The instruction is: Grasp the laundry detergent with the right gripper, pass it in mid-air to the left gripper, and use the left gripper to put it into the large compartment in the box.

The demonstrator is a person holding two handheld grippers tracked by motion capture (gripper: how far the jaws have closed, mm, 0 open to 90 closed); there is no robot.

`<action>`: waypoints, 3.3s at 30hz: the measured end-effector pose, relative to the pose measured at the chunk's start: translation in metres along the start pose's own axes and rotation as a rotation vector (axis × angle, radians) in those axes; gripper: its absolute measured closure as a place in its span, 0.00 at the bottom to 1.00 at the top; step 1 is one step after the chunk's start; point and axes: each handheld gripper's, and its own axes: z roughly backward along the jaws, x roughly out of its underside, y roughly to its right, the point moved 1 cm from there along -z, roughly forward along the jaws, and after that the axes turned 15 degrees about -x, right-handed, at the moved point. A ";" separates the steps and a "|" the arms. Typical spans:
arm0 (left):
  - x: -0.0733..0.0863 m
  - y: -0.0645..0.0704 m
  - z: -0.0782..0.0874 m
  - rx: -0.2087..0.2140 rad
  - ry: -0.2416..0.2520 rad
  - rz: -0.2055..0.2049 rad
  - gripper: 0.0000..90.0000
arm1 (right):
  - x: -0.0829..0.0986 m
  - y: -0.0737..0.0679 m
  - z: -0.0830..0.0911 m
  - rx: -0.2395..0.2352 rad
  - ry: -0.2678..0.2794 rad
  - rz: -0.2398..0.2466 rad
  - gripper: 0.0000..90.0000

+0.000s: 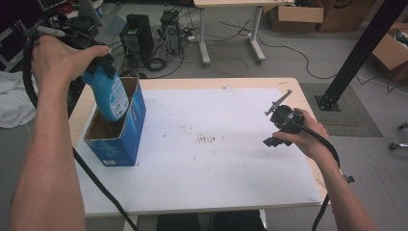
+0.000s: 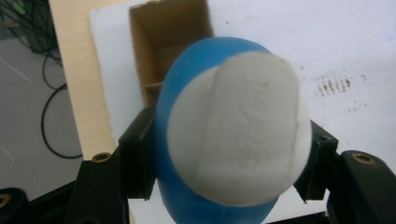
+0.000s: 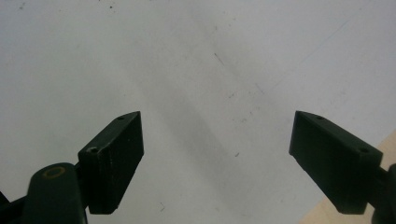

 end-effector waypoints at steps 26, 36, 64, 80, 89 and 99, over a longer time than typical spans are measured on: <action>0.028 -0.001 -0.079 -0.016 -0.053 0.096 0.42 | 0.007 -0.003 -0.017 -0.025 -0.016 -0.001 0.20; 0.041 0.011 -0.117 -0.011 -0.090 0.088 0.42 | 0.008 -0.005 -0.023 -0.029 -0.034 -0.005 0.20; 0.059 0.024 -0.155 -0.022 -0.104 0.107 0.42 | 0.013 -0.008 -0.035 -0.037 -0.054 -0.003 0.20; 0.059 0.034 -0.154 -0.061 -0.104 0.096 0.42 | 0.013 -0.010 -0.039 -0.049 -0.056 -0.001 0.20; 0.060 0.033 -0.155 -0.053 -0.099 0.106 0.41 | 0.015 -0.010 -0.038 -0.045 -0.055 -0.002 0.20; 0.060 0.032 -0.155 -0.051 -0.101 0.107 0.41 | 0.014 -0.010 -0.037 -0.047 -0.055 0.000 0.20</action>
